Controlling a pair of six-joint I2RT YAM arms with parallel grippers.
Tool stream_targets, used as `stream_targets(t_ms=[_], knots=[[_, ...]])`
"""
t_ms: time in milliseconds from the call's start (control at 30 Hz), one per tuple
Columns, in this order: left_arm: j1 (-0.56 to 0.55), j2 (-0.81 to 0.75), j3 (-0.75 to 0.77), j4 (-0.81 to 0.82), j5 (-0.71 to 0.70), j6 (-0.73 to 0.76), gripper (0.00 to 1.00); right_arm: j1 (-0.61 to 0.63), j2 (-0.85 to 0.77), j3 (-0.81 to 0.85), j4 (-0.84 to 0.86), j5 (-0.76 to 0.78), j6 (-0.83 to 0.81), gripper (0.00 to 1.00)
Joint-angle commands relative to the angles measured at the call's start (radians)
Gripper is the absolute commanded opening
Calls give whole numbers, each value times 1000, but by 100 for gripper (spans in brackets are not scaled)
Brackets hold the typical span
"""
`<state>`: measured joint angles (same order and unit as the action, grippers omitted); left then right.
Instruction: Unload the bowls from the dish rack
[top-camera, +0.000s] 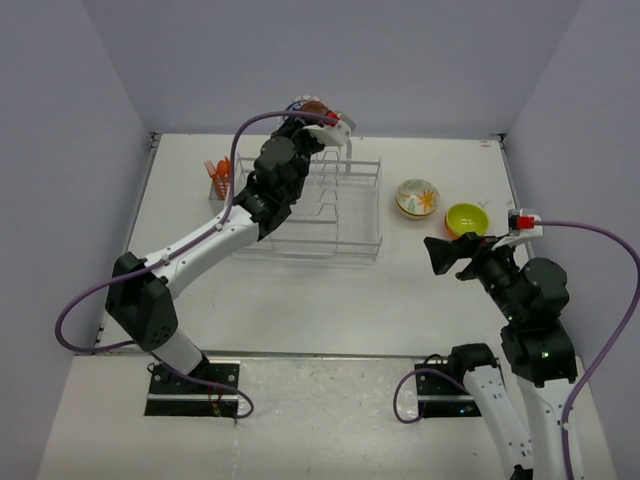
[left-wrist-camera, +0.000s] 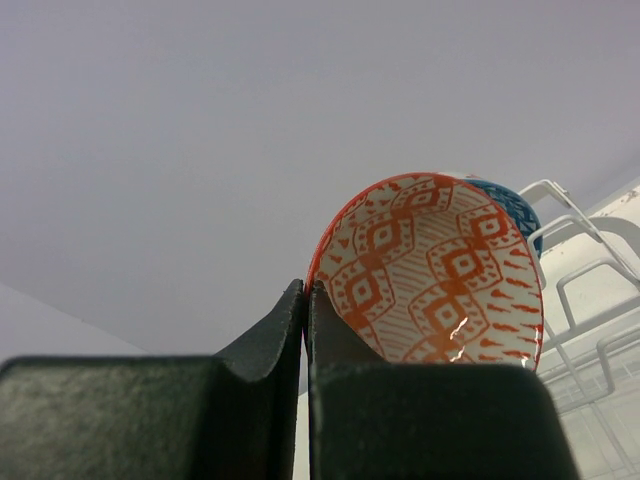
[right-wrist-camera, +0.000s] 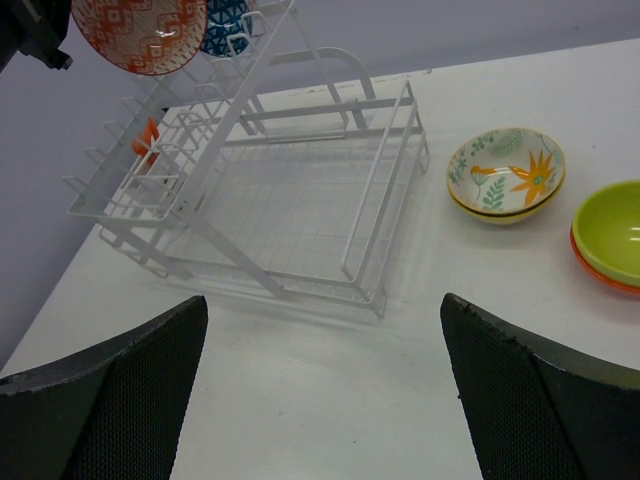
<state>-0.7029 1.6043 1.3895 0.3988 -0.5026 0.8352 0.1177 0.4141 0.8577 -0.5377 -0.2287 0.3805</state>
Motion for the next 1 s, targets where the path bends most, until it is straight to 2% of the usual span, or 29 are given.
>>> stream_targets(t_ms=[0, 533, 767, 967], knots=[[-6, -50, 6, 68, 21, -48, 0, 0, 25, 4, 42, -31, -14, 99], [-7, -50, 3, 64, 38, -68, 0, -1, 46, 1, 47, -41, -11, 99], [-9, -66, 8, 32, 41, -85, 0, 0, 84, 6, 70, -100, 12, 99], [-14, -90, 0, 12, 38, -117, 0, -1, 156, 23, 157, -191, 79, 99]])
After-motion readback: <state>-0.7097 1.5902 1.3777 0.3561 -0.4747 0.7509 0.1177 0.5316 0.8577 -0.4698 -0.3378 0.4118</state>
